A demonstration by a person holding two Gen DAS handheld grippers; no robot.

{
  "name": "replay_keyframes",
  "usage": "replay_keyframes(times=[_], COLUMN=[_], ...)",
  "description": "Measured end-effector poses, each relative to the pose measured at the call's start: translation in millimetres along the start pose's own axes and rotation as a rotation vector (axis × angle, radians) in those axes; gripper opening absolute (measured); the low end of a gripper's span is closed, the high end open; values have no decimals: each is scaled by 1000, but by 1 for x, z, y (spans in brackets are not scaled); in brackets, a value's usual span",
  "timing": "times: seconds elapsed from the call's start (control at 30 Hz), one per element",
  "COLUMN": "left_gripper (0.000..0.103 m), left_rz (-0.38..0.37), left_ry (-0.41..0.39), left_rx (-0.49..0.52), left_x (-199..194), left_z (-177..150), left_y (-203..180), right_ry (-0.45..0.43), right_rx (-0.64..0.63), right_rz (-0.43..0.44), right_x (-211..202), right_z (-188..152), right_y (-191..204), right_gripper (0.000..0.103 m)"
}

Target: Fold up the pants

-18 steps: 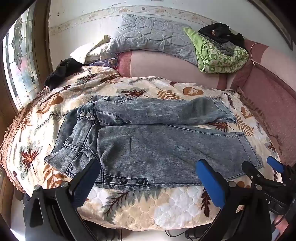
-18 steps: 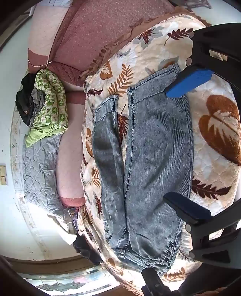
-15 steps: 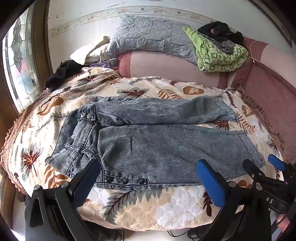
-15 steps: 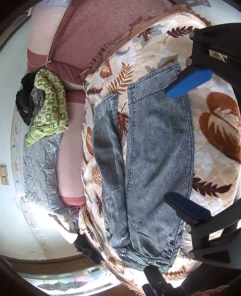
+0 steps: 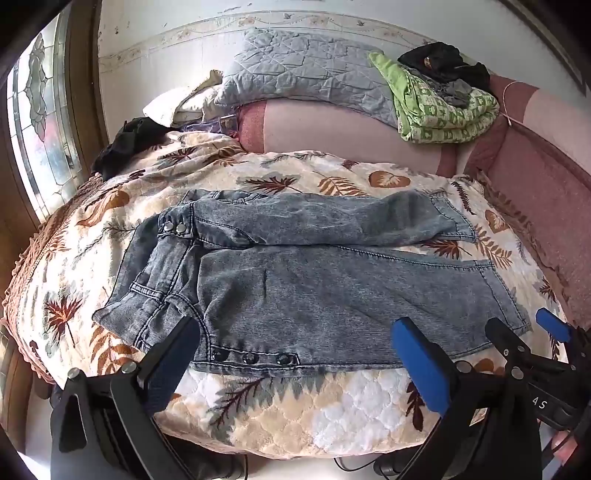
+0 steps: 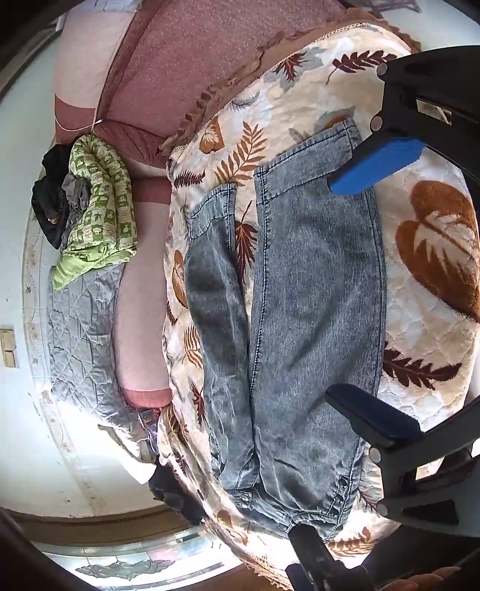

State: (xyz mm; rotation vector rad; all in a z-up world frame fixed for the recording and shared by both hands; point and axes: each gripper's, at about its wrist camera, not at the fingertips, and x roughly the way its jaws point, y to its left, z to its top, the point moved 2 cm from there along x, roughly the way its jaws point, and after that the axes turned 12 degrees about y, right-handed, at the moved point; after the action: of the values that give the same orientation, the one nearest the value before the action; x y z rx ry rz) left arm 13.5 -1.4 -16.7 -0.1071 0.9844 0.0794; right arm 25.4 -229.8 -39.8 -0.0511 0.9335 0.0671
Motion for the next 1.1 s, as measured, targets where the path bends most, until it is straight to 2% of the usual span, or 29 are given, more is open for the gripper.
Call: replay_keyframes(times=[1.1], left_gripper=[103], left_rz=[14], left_ry=[18], left_rx=[-15], left_x=[3], left_z=[0], left_y=[3], right_ry=[4], right_rx=[-18], right_rz=[-2], right_x=[-3], right_z=[5], right_y=[8], right_gripper=[103])
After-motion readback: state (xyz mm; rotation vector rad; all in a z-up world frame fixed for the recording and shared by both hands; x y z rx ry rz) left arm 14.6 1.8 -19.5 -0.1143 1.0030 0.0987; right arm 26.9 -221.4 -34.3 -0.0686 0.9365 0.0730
